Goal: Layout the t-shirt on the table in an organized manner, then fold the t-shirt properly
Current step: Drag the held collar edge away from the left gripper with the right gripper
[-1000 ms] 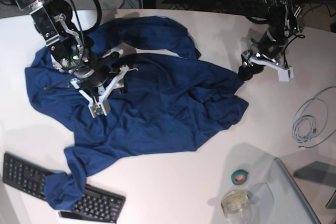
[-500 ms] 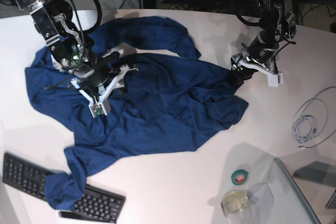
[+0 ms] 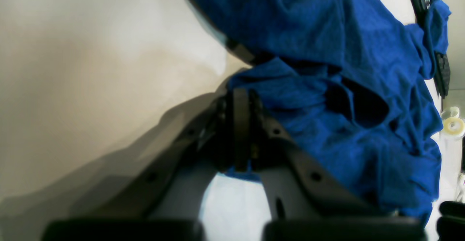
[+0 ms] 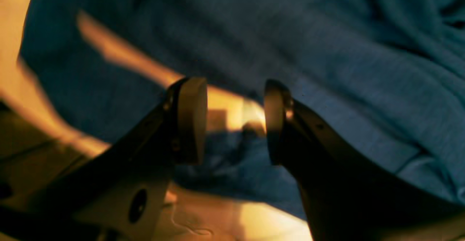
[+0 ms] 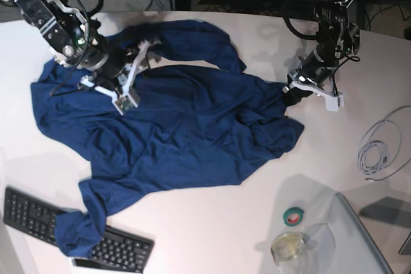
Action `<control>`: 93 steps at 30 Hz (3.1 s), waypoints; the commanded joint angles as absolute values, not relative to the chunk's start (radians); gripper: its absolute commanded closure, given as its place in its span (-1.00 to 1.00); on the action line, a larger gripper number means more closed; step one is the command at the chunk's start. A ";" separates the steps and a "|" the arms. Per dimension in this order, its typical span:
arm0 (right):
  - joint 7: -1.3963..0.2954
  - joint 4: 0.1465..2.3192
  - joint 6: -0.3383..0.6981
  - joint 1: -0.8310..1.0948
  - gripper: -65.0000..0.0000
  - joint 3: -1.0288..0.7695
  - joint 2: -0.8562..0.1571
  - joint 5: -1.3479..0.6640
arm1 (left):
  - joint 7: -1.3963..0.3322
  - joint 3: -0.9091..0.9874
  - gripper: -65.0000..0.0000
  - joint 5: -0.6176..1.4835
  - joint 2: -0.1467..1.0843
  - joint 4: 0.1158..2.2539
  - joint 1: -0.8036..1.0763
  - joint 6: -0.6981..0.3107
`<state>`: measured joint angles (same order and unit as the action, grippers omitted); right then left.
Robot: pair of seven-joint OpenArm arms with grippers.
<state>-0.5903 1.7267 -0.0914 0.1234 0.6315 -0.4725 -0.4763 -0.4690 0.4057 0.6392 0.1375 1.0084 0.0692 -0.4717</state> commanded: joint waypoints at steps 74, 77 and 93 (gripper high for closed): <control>-0.691 1.302 0.054 -0.120 -0.22 -0.194 -0.297 -0.483 | -0.496 0.418 1.00 0.624 0.156 1.268 0.325 -0.447; -0.680 1.196 0.058 -0.125 -0.22 -0.297 -0.318 -0.483 | -0.496 0.417 1.00 0.624 0.156 1.302 0.340 -0.447; -0.608 1.033 0.130 -0.058 0.36 -0.223 -0.357 -0.484 | -0.578 0.420 1.00 0.624 0.156 1.330 0.340 -0.447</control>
<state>-0.5976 1.0214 0.1219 -0.0513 -0.2195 -0.3466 -0.4728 -0.5808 0.4156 0.6174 0.1444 1.3136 0.3363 -0.4450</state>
